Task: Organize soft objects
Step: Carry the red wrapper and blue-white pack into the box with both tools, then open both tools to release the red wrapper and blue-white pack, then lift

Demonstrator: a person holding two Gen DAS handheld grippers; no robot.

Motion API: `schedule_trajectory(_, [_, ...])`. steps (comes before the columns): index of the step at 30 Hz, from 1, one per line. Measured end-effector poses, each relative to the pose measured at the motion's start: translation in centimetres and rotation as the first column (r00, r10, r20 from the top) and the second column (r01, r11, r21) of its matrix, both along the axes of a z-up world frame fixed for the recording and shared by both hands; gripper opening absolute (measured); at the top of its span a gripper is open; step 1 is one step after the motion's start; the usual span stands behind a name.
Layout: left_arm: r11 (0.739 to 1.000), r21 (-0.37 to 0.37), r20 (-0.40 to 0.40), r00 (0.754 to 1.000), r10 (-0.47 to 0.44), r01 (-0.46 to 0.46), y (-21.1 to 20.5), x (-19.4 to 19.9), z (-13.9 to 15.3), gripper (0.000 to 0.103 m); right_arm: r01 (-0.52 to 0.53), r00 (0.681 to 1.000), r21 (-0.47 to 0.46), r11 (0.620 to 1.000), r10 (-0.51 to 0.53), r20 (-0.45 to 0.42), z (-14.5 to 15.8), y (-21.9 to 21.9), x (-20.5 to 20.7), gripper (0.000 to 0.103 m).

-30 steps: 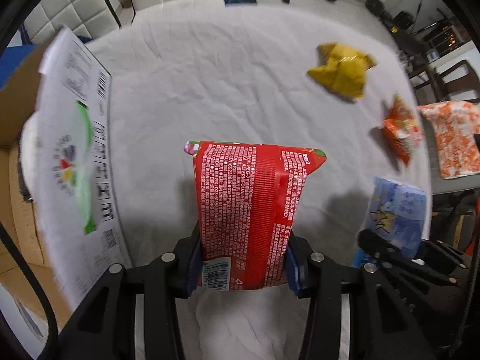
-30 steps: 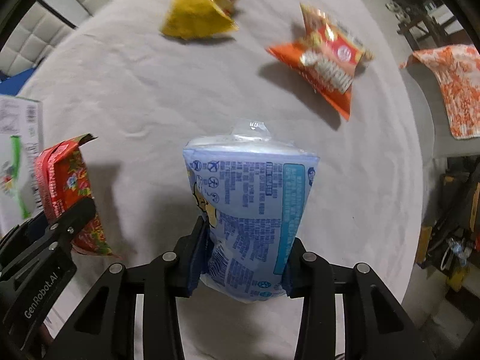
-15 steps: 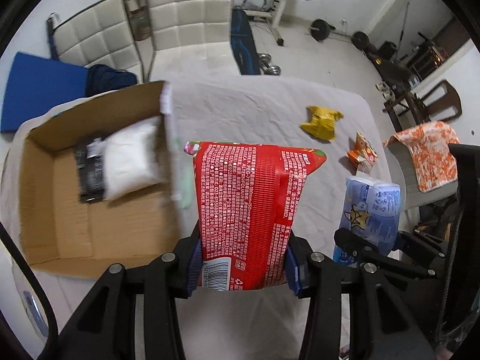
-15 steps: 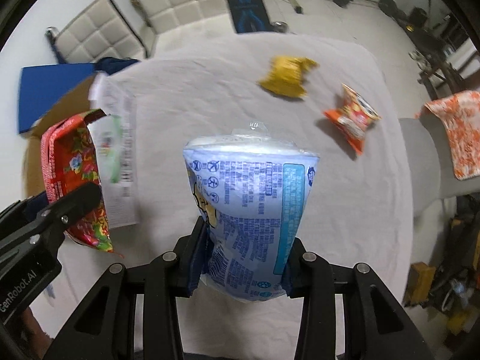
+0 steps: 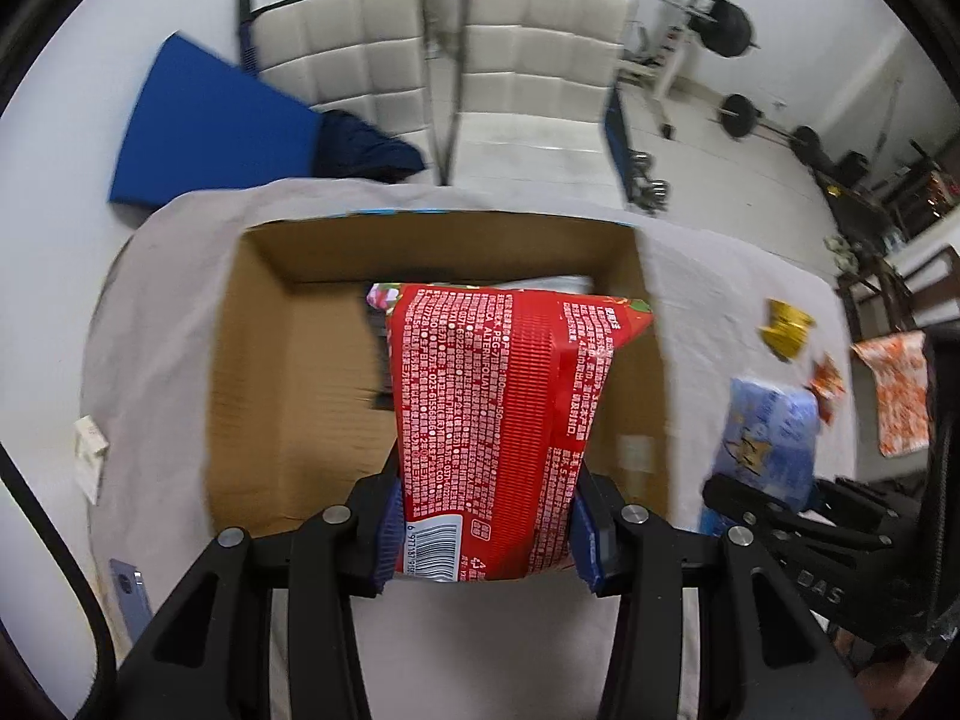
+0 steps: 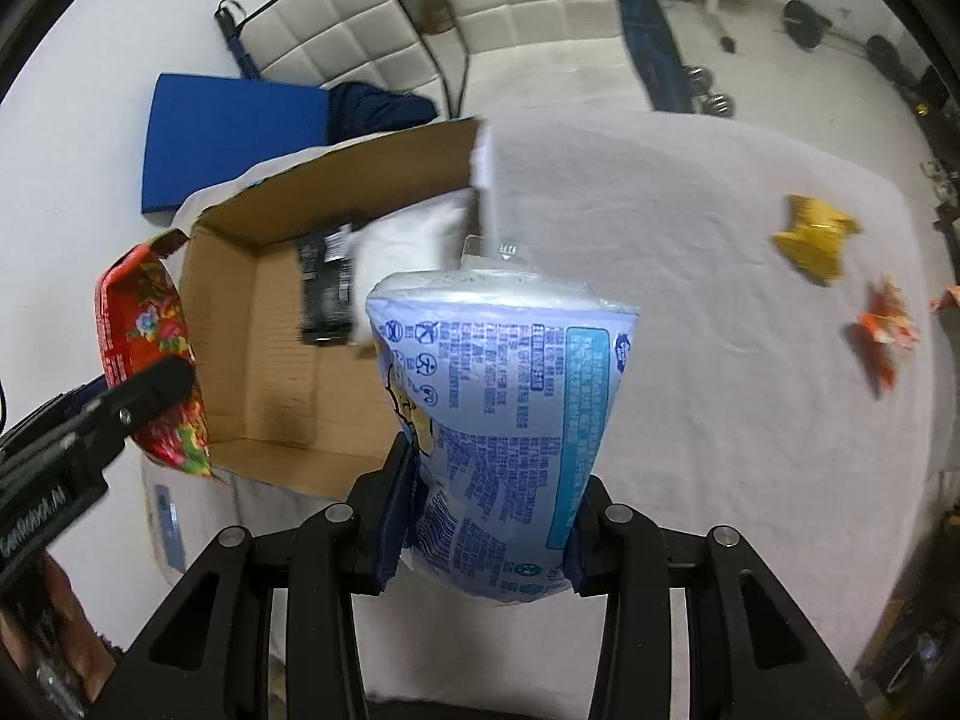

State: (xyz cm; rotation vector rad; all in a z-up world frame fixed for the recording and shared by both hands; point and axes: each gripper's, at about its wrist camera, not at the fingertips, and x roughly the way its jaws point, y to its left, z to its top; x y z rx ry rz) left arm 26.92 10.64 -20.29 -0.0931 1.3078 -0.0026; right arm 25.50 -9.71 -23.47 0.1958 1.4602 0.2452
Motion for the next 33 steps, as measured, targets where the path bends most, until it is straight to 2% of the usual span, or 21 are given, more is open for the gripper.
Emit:
schedule_trajectory(3, [0.999, 0.002, -0.036, 0.999, 0.035, -0.035, 3.2, 1.2, -1.8, 0.042, -0.006, 1.0, 0.006, 1.0, 0.006, -0.03, -1.2, 2.5, 0.8, 0.043])
schedule_trajectory(8, [0.997, -0.011, -0.12, 0.99, 0.077, -0.079, 7.1, 3.9, -6.2, 0.042, -0.018, 0.996, -0.007, 1.0, 0.017, -0.089, -4.8, 6.2, 1.9, 0.043])
schedule_trajectory(11, [0.996, -0.016, -0.163, 0.983, 0.083, -0.087, 8.3, 5.3, -8.5, 0.042, -0.024, 0.993, -0.035, 0.999, 0.02, -0.12, -7.3, 7.7, 2.2, 0.043])
schedule_trajectory(17, [0.997, 0.025, -0.232, 0.97, 0.071, -0.067, 9.3, 8.1, -13.3, 0.042, -0.031, 0.984, -0.099, 0.995, 0.012, -0.179, -11.4, 9.8, 2.5, 0.043])
schedule_trajectory(26, [0.998, 0.046, -0.274, 0.961, 0.049, -0.038, 9.7, 10.9, -15.9, 0.043, -0.035, 0.974, -0.153, 0.988, -0.001, -0.225, -14.2, 11.1, 2.9, 0.045])
schedule_trajectory(33, [0.996, 0.059, -0.305, 0.949, 0.081, -0.066, 11.1, 12.2, -17.1, 0.043, -0.02, 0.976, -0.153, 0.988, -0.014, -0.217, -14.4, 11.9, 3.1, 0.05])
